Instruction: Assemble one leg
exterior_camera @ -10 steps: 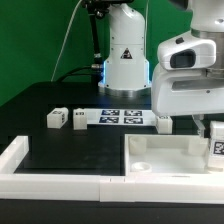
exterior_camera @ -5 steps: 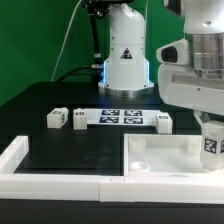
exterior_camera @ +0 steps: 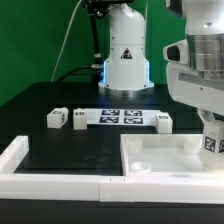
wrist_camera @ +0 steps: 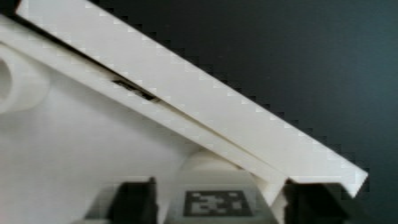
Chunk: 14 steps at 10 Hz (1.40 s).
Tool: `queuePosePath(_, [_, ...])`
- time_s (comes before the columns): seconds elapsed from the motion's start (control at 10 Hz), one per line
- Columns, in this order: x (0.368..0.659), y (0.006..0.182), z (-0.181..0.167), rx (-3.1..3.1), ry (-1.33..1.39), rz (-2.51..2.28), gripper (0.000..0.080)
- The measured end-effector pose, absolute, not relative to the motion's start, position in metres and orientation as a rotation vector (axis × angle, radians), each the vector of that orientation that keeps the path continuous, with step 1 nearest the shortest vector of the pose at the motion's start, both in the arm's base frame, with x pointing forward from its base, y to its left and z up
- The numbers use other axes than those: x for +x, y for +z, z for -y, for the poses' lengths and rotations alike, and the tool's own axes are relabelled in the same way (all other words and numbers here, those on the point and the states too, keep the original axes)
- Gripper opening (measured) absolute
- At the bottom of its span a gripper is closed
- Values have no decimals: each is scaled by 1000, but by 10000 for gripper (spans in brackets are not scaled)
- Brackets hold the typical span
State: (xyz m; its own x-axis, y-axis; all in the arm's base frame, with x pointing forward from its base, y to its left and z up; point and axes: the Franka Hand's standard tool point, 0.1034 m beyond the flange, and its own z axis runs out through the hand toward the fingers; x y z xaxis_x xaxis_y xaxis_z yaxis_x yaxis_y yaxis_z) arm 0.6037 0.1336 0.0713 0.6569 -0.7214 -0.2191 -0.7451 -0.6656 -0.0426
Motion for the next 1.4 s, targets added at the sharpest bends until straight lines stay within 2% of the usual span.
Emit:
queuePosePath(0.1, [607, 70, -132, -2818, 260, -995, 521])
queuePosePath(0.2, [606, 70, -133, -2862, 249, -831, 622])
queuePosePath(0.3, [605, 68, -132, -2905, 235, -625, 641])
queuePosePath(0.9, [610, 77, -131, -2968, 111, 566, 649])
queuePosePath(1.0, [612, 77, -122, -2942, 102, 675, 649])
queuePosePath(1.4, [611, 76, -125, -2955, 109, 616, 649])
